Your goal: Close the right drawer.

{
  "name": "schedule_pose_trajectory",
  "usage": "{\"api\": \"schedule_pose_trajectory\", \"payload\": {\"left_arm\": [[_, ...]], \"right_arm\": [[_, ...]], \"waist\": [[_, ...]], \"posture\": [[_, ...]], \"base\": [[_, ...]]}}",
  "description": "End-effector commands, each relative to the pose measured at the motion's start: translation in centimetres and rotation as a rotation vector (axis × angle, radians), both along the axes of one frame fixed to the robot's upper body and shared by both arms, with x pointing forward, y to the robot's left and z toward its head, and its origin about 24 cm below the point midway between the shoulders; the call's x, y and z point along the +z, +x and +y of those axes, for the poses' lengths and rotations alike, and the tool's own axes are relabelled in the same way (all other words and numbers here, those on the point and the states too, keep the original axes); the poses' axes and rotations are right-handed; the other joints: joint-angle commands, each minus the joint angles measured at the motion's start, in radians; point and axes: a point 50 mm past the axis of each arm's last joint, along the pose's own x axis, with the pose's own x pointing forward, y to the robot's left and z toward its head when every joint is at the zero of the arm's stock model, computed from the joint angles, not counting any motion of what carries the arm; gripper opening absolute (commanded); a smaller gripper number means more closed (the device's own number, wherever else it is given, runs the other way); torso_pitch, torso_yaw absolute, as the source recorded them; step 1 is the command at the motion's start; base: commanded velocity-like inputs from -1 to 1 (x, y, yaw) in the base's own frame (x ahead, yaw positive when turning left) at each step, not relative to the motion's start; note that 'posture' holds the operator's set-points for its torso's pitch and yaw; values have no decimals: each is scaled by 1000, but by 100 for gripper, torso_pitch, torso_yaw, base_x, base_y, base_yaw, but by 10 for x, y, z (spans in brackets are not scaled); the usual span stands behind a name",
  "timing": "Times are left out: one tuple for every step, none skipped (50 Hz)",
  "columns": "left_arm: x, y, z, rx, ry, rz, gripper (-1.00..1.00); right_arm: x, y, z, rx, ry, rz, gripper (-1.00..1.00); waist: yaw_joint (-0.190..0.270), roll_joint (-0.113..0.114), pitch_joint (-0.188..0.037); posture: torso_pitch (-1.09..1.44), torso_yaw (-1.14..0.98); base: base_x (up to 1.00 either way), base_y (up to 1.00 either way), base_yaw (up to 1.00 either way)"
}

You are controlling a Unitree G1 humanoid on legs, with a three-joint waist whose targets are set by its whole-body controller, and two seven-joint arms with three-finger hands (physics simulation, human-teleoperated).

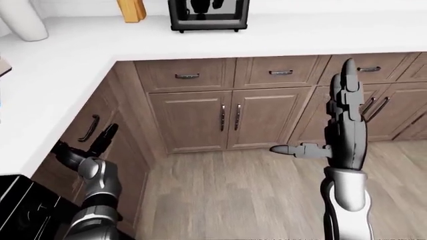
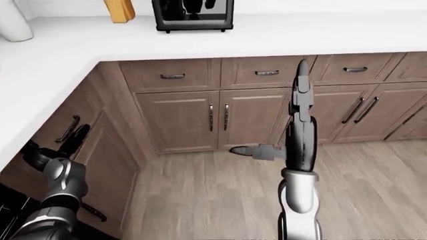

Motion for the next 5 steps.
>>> {"api": "schedule_pose_trajectory", "payload": {"left_arm": [[27,-6,23,140,24,-119,100],[27,-6,22,139,25,-119,100],[26,-6,22,138,24,-118,100],[26,-6,22,138,24,-118,100],[26,-6,22,137,25,-117,100]], "right_arm": [[13,-4,2,11,-14,-78,100],[13,-4,3,11,-14,-77,100],[13,-4,3,12,-16,-78,100],[13,-4,3,12,-15,-78,100],[13,-4,2,11,-14,-78,100]], "waist": [[18,5,-24],[17,5,-24],[17,5,-24],[17,4,-24],[17,4,-24]], "posture": [[0,0],[0,0],[0,0],[0,0],[0,0]], "base": [[0,0,0],[0,0,0],[0,0,0],[0,0,0],[0,0,0]]}}
